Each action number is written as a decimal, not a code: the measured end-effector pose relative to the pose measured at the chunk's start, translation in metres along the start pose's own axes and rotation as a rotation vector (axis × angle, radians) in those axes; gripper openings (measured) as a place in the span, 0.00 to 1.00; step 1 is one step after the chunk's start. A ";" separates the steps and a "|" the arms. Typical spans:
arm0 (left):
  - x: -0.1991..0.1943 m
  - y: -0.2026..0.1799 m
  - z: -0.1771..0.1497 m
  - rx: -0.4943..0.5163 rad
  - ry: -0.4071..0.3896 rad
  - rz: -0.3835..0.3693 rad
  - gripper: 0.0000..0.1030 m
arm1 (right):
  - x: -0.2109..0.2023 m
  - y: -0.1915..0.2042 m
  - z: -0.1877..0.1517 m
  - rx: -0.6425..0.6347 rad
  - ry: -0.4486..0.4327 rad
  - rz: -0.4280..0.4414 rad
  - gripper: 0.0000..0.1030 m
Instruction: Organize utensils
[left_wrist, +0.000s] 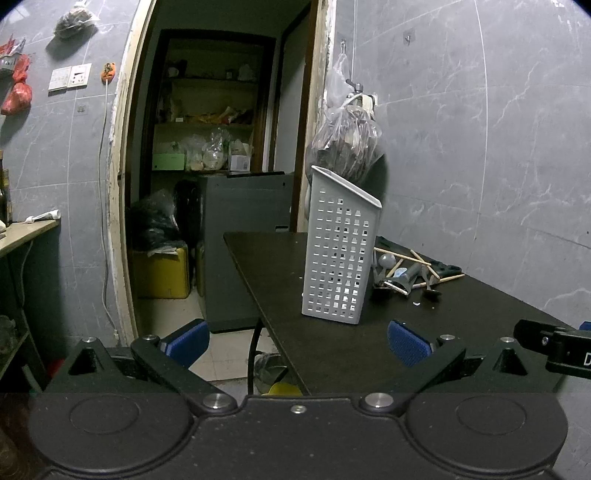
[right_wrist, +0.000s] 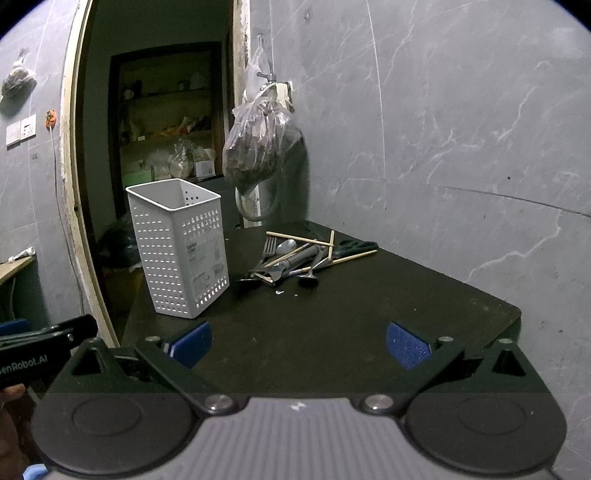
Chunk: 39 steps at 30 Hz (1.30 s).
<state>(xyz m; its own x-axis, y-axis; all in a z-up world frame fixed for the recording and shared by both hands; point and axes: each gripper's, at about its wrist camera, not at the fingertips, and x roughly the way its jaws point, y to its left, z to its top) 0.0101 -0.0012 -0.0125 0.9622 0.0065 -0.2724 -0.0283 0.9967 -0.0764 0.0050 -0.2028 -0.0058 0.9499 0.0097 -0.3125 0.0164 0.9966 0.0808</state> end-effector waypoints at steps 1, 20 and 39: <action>0.000 0.000 0.000 0.000 0.001 0.000 0.99 | 0.000 0.000 0.000 0.000 0.000 0.000 1.00; 0.003 0.000 -0.002 0.008 0.013 0.004 0.99 | 0.003 -0.001 0.000 0.001 0.008 -0.002 1.00; 0.041 -0.002 0.033 0.022 0.003 0.029 0.99 | 0.029 -0.017 0.010 0.026 -0.010 0.057 1.00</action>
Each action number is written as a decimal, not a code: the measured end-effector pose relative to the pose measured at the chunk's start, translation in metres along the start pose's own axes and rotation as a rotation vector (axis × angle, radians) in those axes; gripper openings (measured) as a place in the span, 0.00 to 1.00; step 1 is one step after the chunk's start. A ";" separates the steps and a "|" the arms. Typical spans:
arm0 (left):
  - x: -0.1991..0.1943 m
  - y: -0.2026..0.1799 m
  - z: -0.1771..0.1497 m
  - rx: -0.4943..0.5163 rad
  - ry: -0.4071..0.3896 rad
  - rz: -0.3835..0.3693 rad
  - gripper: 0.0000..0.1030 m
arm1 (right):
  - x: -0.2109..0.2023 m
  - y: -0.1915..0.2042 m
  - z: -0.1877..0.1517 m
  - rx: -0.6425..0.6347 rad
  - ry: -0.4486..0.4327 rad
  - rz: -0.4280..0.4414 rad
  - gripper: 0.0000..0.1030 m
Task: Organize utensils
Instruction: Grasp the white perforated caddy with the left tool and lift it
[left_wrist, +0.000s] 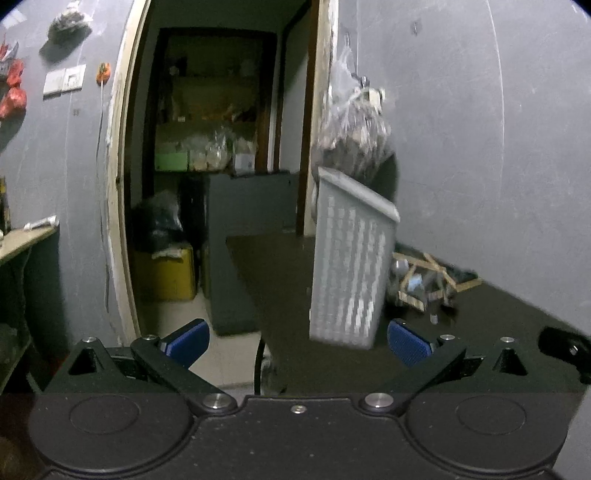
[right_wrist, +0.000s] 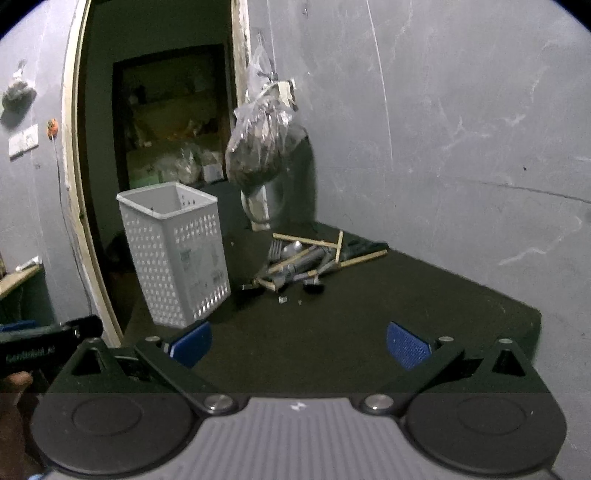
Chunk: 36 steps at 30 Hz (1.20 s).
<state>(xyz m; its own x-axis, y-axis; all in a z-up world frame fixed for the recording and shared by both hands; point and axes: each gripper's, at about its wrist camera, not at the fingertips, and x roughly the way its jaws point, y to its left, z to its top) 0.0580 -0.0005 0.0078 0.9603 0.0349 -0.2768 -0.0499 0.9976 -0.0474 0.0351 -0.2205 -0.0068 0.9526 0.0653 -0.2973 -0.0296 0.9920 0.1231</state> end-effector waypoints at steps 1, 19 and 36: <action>0.004 0.000 0.005 0.002 -0.015 -0.005 0.99 | 0.002 -0.003 0.004 0.000 -0.013 0.007 1.00; 0.120 -0.054 0.037 0.163 -0.045 -0.032 0.99 | 0.070 -0.056 0.043 0.012 -0.048 -0.024 1.00; 0.169 -0.019 0.030 0.165 0.027 -0.192 0.82 | 0.143 -0.060 0.064 -0.007 0.100 -0.007 1.00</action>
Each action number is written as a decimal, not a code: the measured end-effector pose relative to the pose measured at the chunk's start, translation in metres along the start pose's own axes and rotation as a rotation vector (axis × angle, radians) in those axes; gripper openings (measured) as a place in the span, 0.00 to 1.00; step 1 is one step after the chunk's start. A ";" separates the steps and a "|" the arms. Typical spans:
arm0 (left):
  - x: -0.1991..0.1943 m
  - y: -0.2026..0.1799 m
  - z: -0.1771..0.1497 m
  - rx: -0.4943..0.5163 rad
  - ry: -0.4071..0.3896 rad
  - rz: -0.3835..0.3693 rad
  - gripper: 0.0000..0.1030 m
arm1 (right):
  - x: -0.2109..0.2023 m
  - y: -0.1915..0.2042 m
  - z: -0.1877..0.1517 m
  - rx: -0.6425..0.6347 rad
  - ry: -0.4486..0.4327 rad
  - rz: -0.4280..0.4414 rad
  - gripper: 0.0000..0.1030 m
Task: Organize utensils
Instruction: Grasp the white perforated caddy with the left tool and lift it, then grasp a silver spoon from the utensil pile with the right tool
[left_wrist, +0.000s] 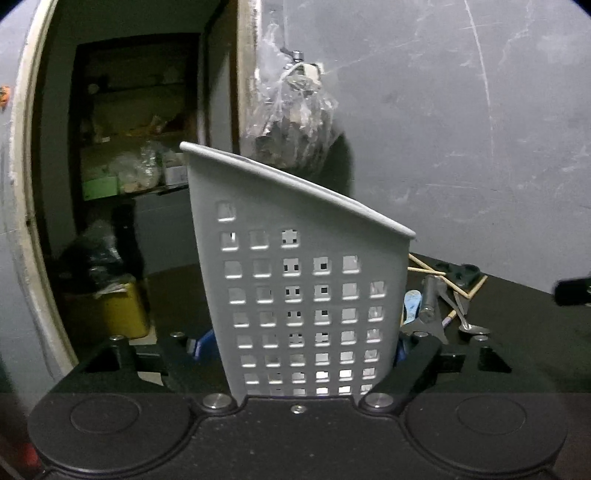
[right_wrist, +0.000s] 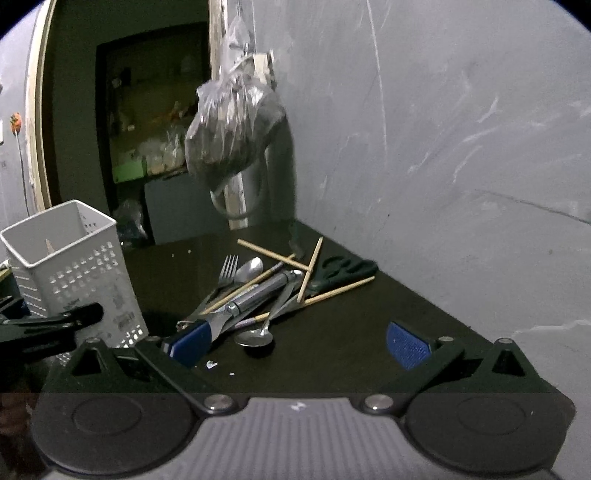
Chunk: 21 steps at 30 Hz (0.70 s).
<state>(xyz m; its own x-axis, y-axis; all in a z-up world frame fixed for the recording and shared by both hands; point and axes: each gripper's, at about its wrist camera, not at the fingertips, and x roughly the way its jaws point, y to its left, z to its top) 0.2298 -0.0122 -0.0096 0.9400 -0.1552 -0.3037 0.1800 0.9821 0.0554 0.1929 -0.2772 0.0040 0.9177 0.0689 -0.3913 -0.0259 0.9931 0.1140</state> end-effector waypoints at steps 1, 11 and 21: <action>0.002 0.005 0.001 -0.002 0.007 -0.028 0.82 | 0.006 -0.001 0.004 0.000 0.017 0.014 1.00; 0.020 0.038 -0.005 -0.016 -0.026 -0.311 0.86 | 0.091 0.014 0.041 -0.174 0.169 0.212 0.99; 0.035 0.047 -0.006 -0.018 -0.031 -0.491 0.86 | 0.126 0.011 0.016 -0.144 0.299 0.186 0.72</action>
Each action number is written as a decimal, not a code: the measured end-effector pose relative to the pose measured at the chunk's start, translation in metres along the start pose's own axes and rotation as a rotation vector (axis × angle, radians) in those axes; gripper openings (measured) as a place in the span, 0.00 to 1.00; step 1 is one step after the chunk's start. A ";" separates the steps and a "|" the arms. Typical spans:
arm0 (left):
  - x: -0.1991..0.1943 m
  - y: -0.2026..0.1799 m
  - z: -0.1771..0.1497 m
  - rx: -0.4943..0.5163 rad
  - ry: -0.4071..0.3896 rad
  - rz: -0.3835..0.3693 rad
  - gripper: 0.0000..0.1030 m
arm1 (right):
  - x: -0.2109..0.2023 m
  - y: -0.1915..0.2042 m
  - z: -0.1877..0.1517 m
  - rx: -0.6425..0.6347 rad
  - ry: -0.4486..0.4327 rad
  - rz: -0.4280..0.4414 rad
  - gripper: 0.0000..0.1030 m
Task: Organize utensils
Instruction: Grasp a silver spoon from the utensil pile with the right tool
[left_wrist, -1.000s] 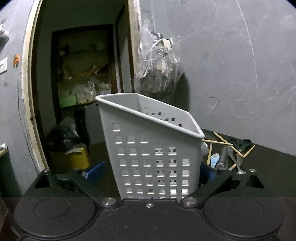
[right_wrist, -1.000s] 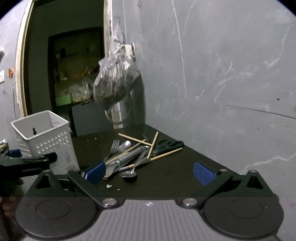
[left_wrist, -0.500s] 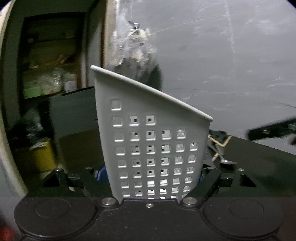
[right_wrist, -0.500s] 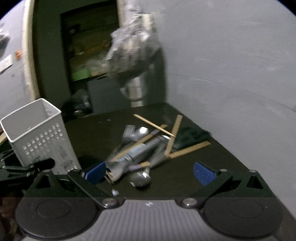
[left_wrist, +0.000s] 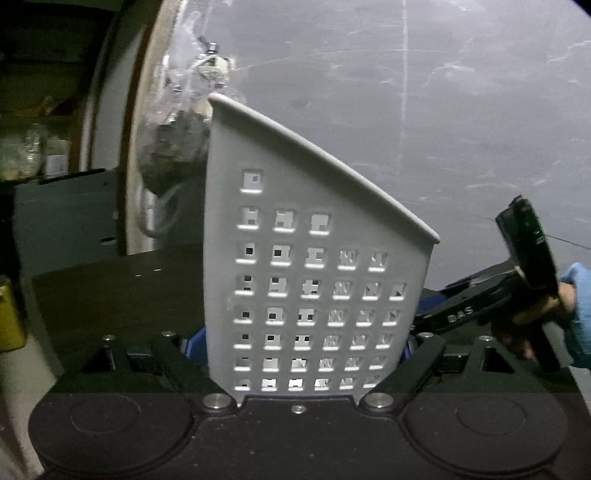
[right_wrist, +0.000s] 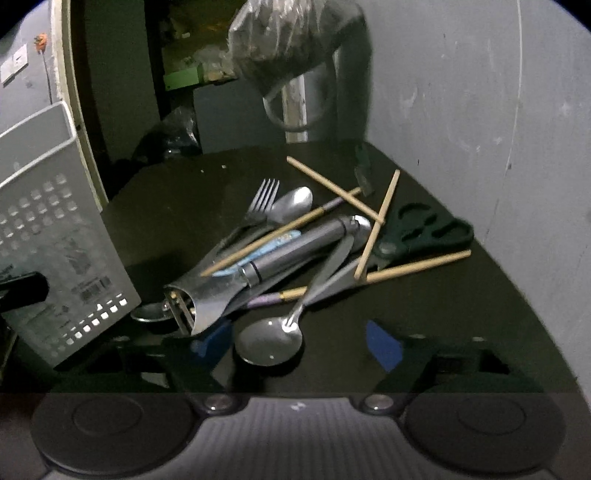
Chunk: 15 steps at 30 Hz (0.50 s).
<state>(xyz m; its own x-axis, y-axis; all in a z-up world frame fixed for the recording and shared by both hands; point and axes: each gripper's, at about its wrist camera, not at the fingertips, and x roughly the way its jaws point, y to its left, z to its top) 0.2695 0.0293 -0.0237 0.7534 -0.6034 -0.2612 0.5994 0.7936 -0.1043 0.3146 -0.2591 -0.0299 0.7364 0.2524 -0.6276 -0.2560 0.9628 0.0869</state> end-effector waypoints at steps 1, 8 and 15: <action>-0.001 0.001 -0.001 -0.003 -0.001 -0.021 0.86 | -0.002 0.001 -0.002 -0.005 -0.009 -0.006 0.70; -0.001 0.004 -0.003 -0.041 -0.012 -0.117 0.87 | -0.013 0.010 -0.011 -0.066 -0.013 -0.018 0.38; -0.004 0.000 -0.009 -0.100 0.004 -0.159 0.88 | -0.045 0.020 -0.037 -0.083 -0.003 -0.012 0.37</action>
<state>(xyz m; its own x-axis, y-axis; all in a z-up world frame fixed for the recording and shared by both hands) 0.2637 0.0323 -0.0311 0.6501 -0.7218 -0.2375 0.6811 0.6921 -0.2390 0.2528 -0.2550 -0.0286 0.7416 0.2417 -0.6258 -0.2986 0.9543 0.0147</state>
